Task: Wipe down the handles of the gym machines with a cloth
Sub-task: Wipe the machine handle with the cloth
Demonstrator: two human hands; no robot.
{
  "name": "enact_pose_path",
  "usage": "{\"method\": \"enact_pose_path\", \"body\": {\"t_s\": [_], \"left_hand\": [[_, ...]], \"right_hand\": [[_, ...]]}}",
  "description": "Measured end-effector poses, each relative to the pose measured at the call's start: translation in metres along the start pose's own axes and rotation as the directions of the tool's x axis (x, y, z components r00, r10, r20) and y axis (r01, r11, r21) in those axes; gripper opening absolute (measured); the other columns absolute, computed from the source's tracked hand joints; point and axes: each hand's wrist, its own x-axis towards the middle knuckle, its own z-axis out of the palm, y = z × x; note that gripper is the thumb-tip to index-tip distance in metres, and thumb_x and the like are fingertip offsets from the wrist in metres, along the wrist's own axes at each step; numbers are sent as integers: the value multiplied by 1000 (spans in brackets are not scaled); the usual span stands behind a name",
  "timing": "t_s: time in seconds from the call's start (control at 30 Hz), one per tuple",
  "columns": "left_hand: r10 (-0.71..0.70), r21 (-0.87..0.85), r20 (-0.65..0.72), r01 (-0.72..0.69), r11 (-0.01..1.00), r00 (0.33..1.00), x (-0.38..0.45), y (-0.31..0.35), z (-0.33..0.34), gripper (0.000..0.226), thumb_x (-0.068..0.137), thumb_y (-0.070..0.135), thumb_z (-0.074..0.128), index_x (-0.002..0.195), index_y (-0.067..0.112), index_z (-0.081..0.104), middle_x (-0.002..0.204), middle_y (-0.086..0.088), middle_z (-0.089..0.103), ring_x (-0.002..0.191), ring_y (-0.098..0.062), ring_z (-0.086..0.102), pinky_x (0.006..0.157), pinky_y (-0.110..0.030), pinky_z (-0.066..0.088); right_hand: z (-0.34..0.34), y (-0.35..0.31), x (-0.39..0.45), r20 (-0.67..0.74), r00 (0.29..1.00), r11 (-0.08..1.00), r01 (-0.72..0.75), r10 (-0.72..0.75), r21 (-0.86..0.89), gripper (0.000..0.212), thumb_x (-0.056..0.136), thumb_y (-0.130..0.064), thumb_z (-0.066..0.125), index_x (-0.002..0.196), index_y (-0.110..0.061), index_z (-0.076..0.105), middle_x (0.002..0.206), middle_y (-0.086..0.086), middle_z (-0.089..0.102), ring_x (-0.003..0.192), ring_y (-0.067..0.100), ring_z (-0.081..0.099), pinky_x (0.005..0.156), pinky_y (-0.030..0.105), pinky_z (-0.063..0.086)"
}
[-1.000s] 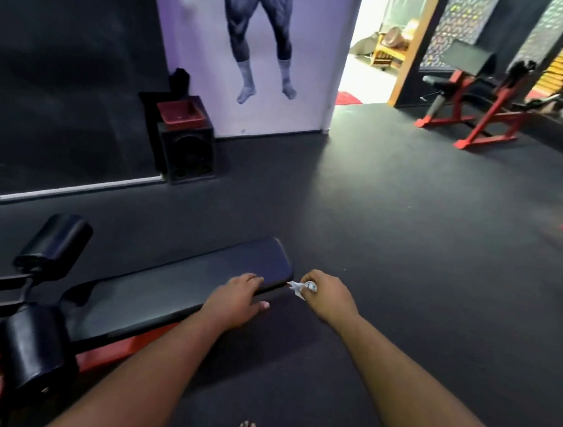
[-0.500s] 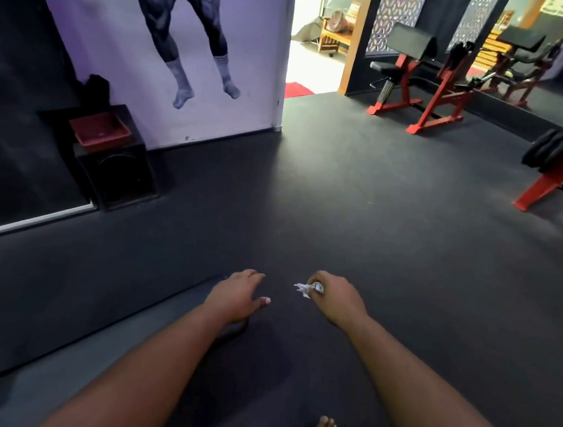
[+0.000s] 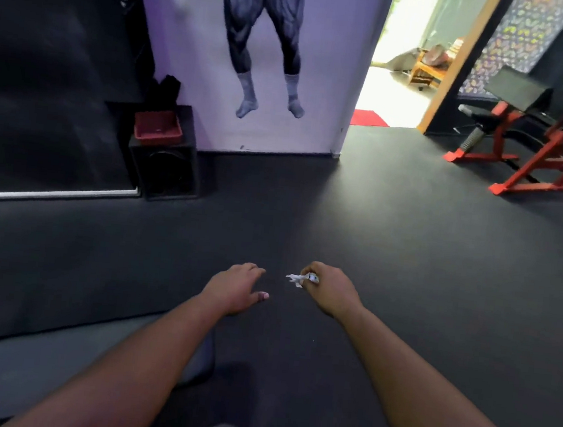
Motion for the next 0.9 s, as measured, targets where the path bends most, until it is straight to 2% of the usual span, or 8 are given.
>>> {"method": "enact_pose_path", "body": {"t_s": [0.1, 0.2, 0.47, 0.63, 0.73, 0.9], "left_hand": [[-62, -6, -32, 62, 998, 998, 43, -11, -12, 68, 99, 59, 53, 156, 26, 36, 159, 7, 37, 145, -20, 38, 108, -47, 46], [-126, -26, -38, 125, 992, 991, 91, -31, -23, 68, 99, 58, 54, 155, 25, 37, 159, 5, 38, 144, -22, 39, 108, -48, 45], [-262, -185, -31, 252, 950, 965, 214, -91, -65, 69, 99, 58, 55, 156, 25, 37, 161, 3, 37, 145, -23, 39, 112, -46, 42], [-329, -217, -52, 311, 925, 943, 269, -125, -101, 69, 99, 58, 55, 157, 25, 36, 161, 3, 37, 145, -22, 38, 112, -43, 42], [-370, -226, -56, 350, 909, 927, 289, -148, -113, 69, 99, 58, 55, 157, 25, 36, 161, 3, 37, 146, -22, 37, 112, -42, 42], [-517, -303, -74, 475, 826, 853, 310, -196, -119, 70, 97, 62, 55, 155, 26, 39, 158, 2, 43, 143, -23, 41, 110, -43, 44]], "right_hand": [[-15, 0, 58, 11, 996, 996, 88, -88, -34, 10, 93, -40, 60, 99, -35, 67, 97, -10, 69, 86, 16, 64, 72, 35, 54], [-19, -3, 121, 34, 986, 983, 164, -161, -83, 14, 93, -43, 61, 103, -35, 66, 101, -7, 71, 92, 20, 65, 75, 36, 55], [-32, -25, 275, 123, 959, 960, 266, -255, -85, 19, 94, -49, 62, 109, -37, 66, 101, -12, 70, 91, 15, 65, 72, 33, 53], [-45, -46, 364, 111, 948, 953, 302, -299, -8, 10, 95, -42, 60, 102, -38, 67, 94, -15, 70, 81, 6, 64, 70, 33, 56], [-39, -66, 411, 132, 927, 937, 347, -350, 47, 7, 95, -40, 62, 98, -38, 68, 93, -17, 69, 82, 4, 63, 70, 33, 55], [-1, -117, 497, 223, 836, 865, 478, -501, 154, 8, 94, -34, 65, 92, -34, 73, 95, -15, 69, 93, 7, 62, 78, 29, 49]]}}
